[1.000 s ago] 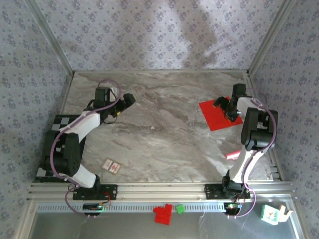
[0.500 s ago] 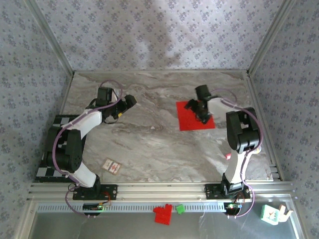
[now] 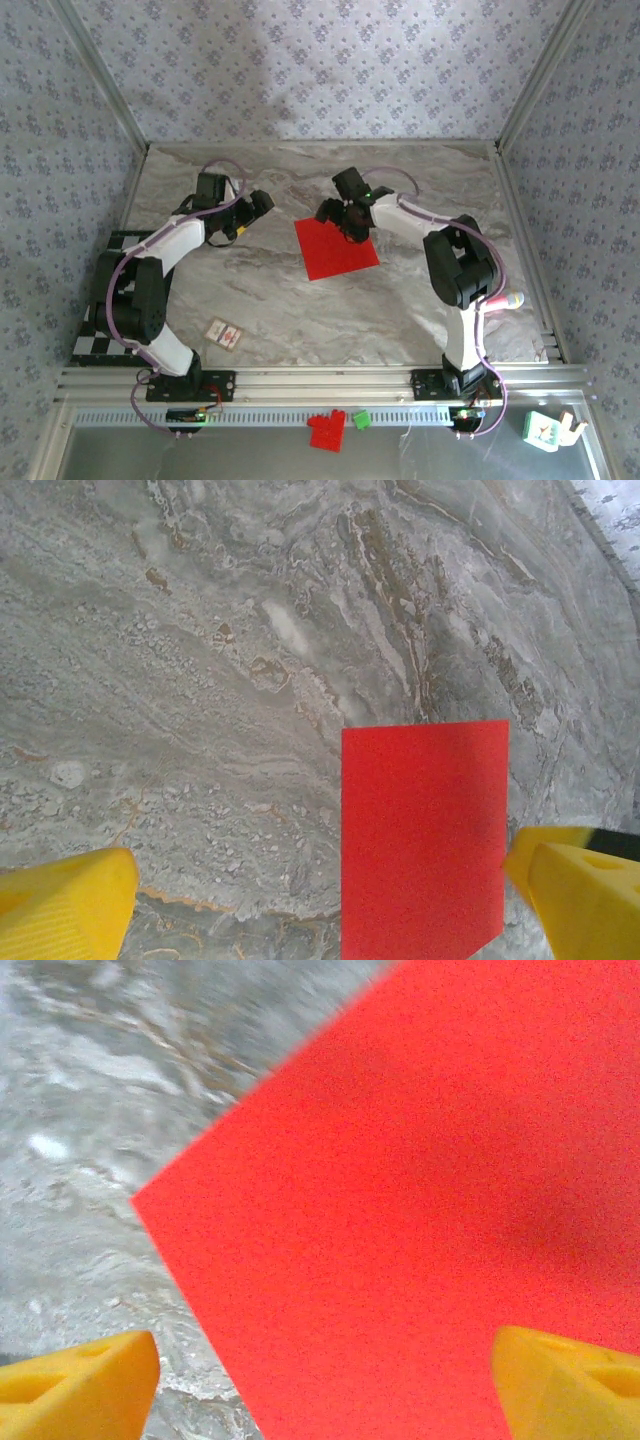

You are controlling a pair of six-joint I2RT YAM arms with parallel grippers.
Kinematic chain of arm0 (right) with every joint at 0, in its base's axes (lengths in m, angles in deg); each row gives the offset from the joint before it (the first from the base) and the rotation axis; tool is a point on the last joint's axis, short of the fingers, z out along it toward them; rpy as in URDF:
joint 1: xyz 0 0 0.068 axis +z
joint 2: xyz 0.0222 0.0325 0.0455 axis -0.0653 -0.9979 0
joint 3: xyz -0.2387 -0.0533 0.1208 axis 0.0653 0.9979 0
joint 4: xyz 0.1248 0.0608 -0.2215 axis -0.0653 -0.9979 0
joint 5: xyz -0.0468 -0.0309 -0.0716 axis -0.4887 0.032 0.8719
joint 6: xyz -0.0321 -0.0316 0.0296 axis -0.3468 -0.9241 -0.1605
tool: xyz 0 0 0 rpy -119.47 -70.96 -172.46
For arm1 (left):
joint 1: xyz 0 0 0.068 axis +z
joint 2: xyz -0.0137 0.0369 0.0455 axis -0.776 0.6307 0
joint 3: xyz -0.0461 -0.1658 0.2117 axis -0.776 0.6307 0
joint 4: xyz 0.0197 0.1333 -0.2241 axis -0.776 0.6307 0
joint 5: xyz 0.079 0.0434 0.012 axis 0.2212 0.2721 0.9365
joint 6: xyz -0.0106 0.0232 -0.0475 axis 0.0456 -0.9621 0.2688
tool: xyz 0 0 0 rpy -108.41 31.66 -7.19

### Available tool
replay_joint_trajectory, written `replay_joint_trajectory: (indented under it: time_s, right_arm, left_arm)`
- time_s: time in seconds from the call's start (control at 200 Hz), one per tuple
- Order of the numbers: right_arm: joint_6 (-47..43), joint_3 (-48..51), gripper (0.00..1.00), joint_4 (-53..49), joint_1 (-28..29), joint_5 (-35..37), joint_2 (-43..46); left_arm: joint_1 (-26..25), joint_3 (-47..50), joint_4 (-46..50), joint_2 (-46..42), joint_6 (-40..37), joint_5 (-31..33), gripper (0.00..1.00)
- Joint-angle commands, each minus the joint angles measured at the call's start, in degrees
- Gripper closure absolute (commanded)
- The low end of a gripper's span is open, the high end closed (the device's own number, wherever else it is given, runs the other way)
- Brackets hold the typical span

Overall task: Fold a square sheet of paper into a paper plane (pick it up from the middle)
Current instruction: Move the square sheet of paper to the center of the table.

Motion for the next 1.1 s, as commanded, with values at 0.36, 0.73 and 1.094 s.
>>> replay_joint_trajectory:
  time_s: [0.36, 0.73, 1.094]
  right_arm:
    - [-26.0, -20.4, 0.23, -12.5, -6.0, -3.7, -15.1]
    - [-22.3, -19.4, 0.19, -14.1, -6.8, -0.8, -17.9]
    - [1.1, -8.4, 0.17, -14.1, -5.1, 5.8, -11.0]
  left_arm:
    - [-0.6, 0.7, 0.9, -1.2, 2.2, -1.9, 0.00]
    - [-2.2, -0.5, 2.7, 0.4, 2.6, -2.0, 0.00]
    - [-6.0, -4.7, 11.5, 2.8, 1.0, 1.7, 0.00]
